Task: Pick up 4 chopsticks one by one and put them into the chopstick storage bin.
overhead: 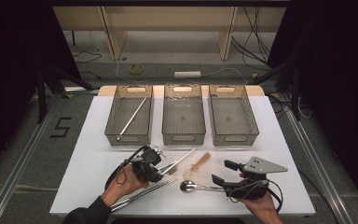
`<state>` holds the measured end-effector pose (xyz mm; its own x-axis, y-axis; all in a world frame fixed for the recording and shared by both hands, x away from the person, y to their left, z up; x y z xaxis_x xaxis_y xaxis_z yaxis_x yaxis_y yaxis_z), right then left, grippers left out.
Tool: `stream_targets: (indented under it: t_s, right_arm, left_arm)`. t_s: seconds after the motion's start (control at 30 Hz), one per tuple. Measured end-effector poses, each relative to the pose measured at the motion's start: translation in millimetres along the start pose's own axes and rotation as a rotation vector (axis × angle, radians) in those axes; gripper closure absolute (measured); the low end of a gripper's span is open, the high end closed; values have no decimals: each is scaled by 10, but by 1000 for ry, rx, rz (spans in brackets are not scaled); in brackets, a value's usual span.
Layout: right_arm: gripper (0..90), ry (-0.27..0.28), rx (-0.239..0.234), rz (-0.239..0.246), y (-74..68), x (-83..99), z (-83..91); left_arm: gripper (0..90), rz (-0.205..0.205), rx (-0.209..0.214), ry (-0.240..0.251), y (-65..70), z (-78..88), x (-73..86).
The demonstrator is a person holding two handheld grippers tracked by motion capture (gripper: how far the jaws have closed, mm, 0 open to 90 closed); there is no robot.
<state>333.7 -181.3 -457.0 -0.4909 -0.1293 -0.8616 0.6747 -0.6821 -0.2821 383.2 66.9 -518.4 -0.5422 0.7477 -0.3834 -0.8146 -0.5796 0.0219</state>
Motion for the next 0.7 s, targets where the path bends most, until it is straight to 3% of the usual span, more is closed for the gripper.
stream_targets:
  t_s: [0.7]
  right_arm:
    - [279, 0, 2, 4, 3, 0, -3]
  left_arm:
    - [779, -29, -16, -34, 13, -116, 17]
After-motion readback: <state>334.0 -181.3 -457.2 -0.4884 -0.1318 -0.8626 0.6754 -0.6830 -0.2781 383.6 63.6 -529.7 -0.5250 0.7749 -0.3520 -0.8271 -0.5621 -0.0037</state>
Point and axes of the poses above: each handheld gripper's, and its own axes: z roughly backward along the jaws, x roughly out of its underside, y roughly to its right, the point moved 7 cm from there along -z, roughly forward along the jaws, and after that the axes turned 7 degrees about -z, right-handed, at the moved point
